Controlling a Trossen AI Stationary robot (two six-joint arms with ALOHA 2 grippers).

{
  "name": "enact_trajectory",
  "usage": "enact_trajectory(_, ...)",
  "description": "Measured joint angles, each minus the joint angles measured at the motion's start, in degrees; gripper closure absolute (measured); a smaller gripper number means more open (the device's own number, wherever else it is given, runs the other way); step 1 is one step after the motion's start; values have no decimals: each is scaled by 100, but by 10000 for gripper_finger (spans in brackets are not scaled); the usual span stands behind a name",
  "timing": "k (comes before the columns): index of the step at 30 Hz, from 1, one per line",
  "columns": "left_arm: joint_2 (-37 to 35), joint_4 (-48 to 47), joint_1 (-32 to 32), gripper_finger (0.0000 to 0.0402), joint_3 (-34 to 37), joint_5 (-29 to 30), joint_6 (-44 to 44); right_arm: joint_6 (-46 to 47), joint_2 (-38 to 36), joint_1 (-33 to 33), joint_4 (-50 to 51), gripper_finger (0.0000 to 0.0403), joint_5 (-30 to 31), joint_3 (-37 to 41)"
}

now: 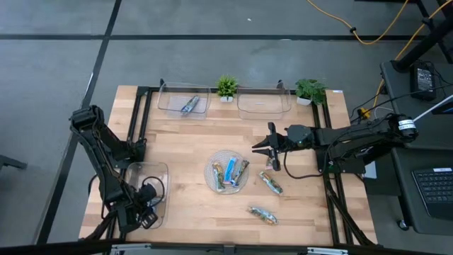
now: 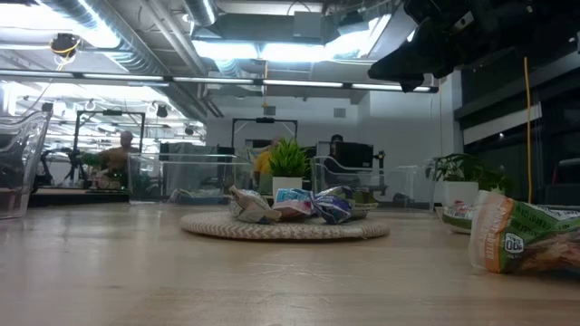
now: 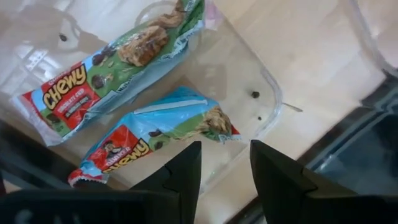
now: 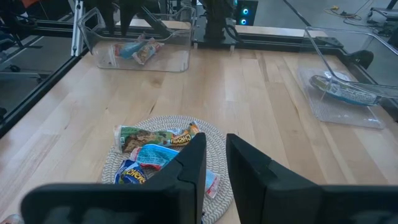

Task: Pick and place Granola Bars by type
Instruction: Put the yellow granola bar into the top right transparent bin

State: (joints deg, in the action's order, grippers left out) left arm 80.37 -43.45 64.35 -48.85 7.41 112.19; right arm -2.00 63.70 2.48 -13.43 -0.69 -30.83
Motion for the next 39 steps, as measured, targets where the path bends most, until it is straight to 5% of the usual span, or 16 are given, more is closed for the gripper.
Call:
enact_trajectory(9, -290, -364, -345, 272, -486, -160, -1254, 2, 0, 0, -4, 336, 0, -2)
enact_trajectory(18, -368, -364, -986, 272, -1216, -39, -5260, 0, 0, 1, -4, 336, 0, -2)
enact_trajectory(25, -368, -264, -1693, 272, -1521, 920, -7547, 2, 0, 0, -4, 336, 1, -2)
enact_trajectory(39, -368, 818, -3334, 272, -1610, 2403, -9489, -134, 0, 0, -2, 336, 3, -1)
